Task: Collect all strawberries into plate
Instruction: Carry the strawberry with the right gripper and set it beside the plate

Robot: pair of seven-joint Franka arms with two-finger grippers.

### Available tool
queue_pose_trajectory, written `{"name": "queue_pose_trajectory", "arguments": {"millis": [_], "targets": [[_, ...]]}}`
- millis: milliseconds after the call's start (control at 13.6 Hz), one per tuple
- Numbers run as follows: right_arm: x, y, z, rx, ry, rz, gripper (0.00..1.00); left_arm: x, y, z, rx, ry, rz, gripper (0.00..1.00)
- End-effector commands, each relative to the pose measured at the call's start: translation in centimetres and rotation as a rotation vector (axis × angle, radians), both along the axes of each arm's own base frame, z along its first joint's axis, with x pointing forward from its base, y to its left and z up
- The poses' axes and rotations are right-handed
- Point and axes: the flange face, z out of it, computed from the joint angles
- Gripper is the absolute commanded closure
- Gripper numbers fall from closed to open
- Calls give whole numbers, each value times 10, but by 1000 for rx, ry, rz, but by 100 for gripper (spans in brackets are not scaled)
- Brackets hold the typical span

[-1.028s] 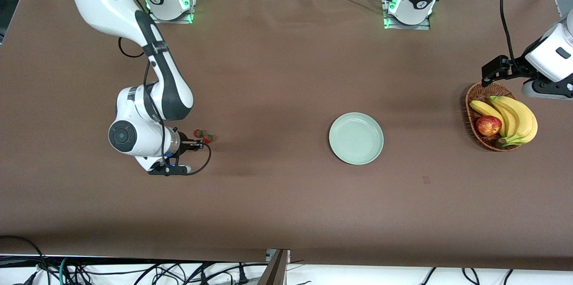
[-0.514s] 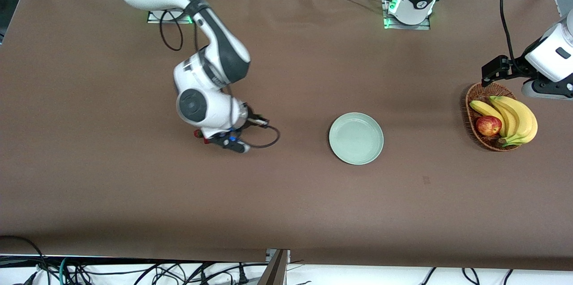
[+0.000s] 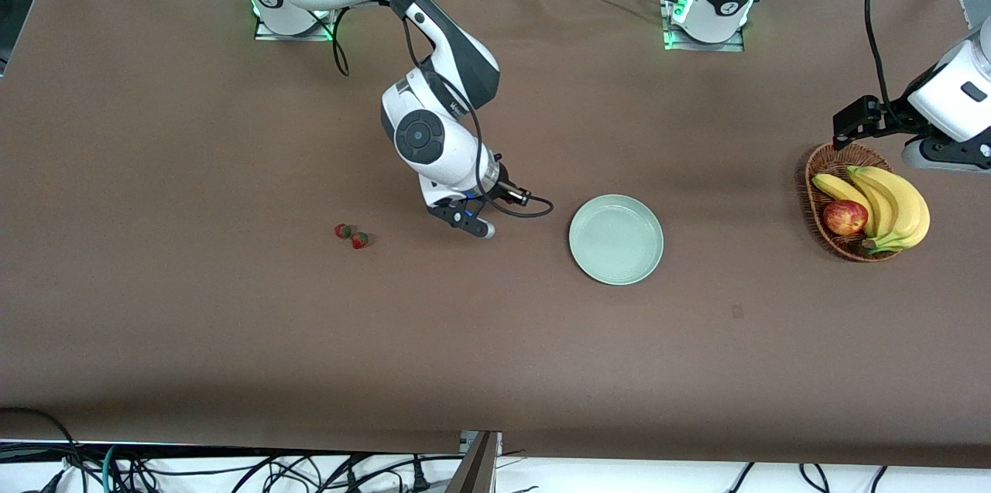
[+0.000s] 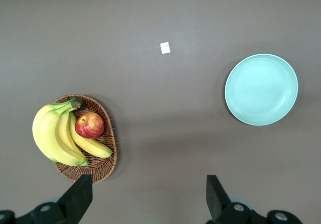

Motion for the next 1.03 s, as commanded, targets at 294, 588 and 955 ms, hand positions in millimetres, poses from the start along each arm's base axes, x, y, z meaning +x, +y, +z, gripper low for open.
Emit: {"name": "queue_pose_trajectory", "arguments": {"millis": [294, 588, 955], "targets": [[-9, 16, -13, -18, -3, 16, 83, -2, 0, 3, -15, 6, -10, 0], [-9, 15, -16, -23, -2, 19, 83, -2, -1, 3, -17, 6, -10, 0], [-9, 15, -21, -28, -4, 20, 83, -2, 0, 3, -17, 6, -9, 0]]}}
